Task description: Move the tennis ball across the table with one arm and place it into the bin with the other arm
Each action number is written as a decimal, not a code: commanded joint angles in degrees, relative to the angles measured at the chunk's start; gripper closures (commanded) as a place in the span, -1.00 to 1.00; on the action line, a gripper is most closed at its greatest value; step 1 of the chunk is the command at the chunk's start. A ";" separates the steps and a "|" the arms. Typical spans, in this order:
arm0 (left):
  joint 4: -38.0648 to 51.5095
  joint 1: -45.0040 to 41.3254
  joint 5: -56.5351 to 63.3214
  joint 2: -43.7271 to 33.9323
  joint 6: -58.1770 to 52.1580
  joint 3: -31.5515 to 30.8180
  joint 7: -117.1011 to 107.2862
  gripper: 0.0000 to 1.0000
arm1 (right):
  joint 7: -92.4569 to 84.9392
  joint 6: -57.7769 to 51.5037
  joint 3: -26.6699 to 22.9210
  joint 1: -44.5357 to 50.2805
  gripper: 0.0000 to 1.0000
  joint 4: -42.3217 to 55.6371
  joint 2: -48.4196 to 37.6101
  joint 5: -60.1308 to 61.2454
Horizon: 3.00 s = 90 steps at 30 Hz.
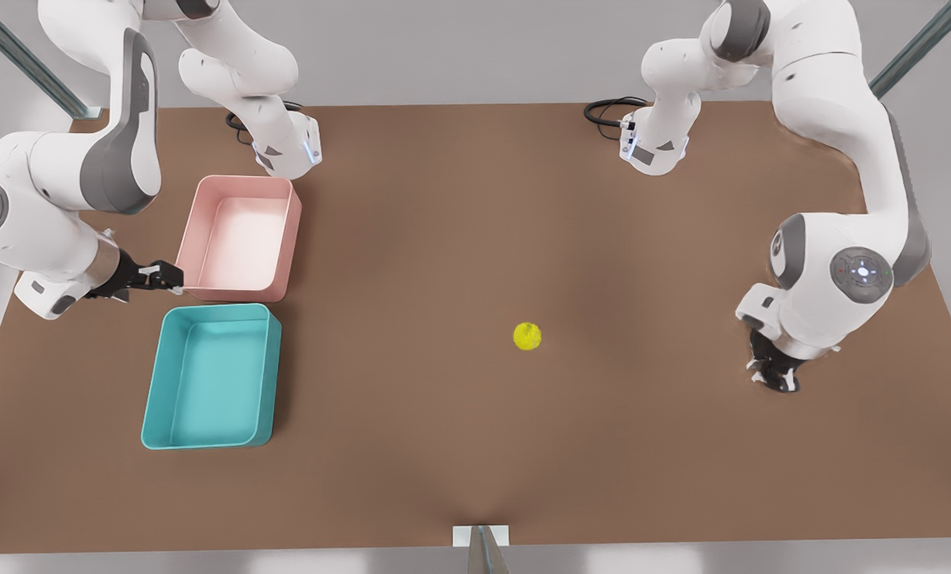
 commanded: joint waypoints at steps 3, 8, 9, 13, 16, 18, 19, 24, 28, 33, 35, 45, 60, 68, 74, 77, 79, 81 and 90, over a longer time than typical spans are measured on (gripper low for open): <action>5.27 -6.06 -3.18 -7.40 -35.96 -0.28 -93.59 -1.00 | -0.80 0.06 -0.02 0.01 -1.00 0.07 0.00 0.21; 5.10 -2.28 -8.63 -10.47 -36.05 -0.81 -93.85 -1.00 | -0.80 0.06 -0.02 0.01 -1.00 -0.01 0.00 0.30; 5.10 -2.19 -8.63 -10.39 -35.97 -1.25 -93.85 -1.00 | -0.80 0.06 -0.02 0.01 -1.00 -0.02 0.00 0.30; 4.66 -2.37 -8.54 -9.86 -34.74 -1.25 -93.68 -1.00 | -0.80 0.06 -0.02 0.01 -1.00 -0.02 0.09 0.30; 3.08 -2.37 -8.45 -9.95 -33.68 -1.25 -93.68 -1.00 | 0.43 0.59 0.16 0.62 -1.00 0.16 0.26 0.21; 2.64 -2.37 -8.45 -10.12 -33.68 -1.25 -93.68 -1.00 | 2.18 2.79 0.69 6.24 -1.00 3.14 5.70 3.64; 2.64 -2.37 -8.45 -10.12 -33.68 -1.25 -93.68 -1.00 | 14.48 2.88 0.77 10.99 -1.00 6.84 10.36 3.29; 2.29 -2.45 -8.45 -10.12 -33.77 -1.25 -93.59 -1.00 | 43.23 9.64 0.86 28.04 -0.99 7.63 16.96 4.08; 2.29 -2.45 -8.45 -10.12 -33.77 -1.25 -93.68 -1.00 | 44.37 17.11 0.69 27.69 -0.99 2.45 18.19 6.28; 2.11 -2.45 -8.45 -10.04 -33.94 -1.25 -93.68 -1.00 | 44.29 26.07 0.69 26.37 -0.98 -2.82 20.30 7.77; 1.67 -2.45 -8.45 -10.12 -33.94 -1.25 -93.68 -1.00 | 44.37 30.20 0.69 26.81 -0.98 -4.93 21.71 7.77; 1.67 -2.37 -8.54 -9.95 -33.94 -1.25 -93.68 -1.00 | 44.37 36.89 0.77 27.69 -0.99 -8.89 25.75 8.65; 1.15 -2.19 -8.54 -9.86 -33.77 -1.25 -93.59 -1.00 | 43.14 41.54 0.77 27.60 -0.99 -14.52 27.77 8.47; 0.79 -2.19 -8.63 -9.86 -33.86 -1.25 -93.68 -1.00 | 43.14 42.78 0.77 27.78 -0.99 -14.43 29.79 8.39; 0.71 -2.28 -8.54 -9.86 -33.86 -1.25 -93.68 -1.00 | 43.06 42.60 1.04 27.96 -0.99 -15.22 29.53 8.30; 0.71 -2.28 -8.63 -9.86 -33.94 -1.25 -93.68 -1.00 | 43.06 42.60 1.30 27.96 -0.99 -15.40 29.62 8.30; 0.79 -2.28 -8.63 -9.86 -33.94 -1.25 -93.68 -1.00 | 42.88 42.60 1.30 27.96 -0.99 -15.31 29.62 8.21; 0.71 -2.28 -8.54 -9.77 -33.86 -1.25 -93.68 -1.00 | 42.26 42.34 1.30 27.87 -0.97 -15.40 29.53 8.30; 0.79 -2.19 -8.63 -9.51 -33.68 -1.25 -93.85 -1.00 | 41.30 41.99 1.30 27.87 -0.38 -15.13 29.62 8.30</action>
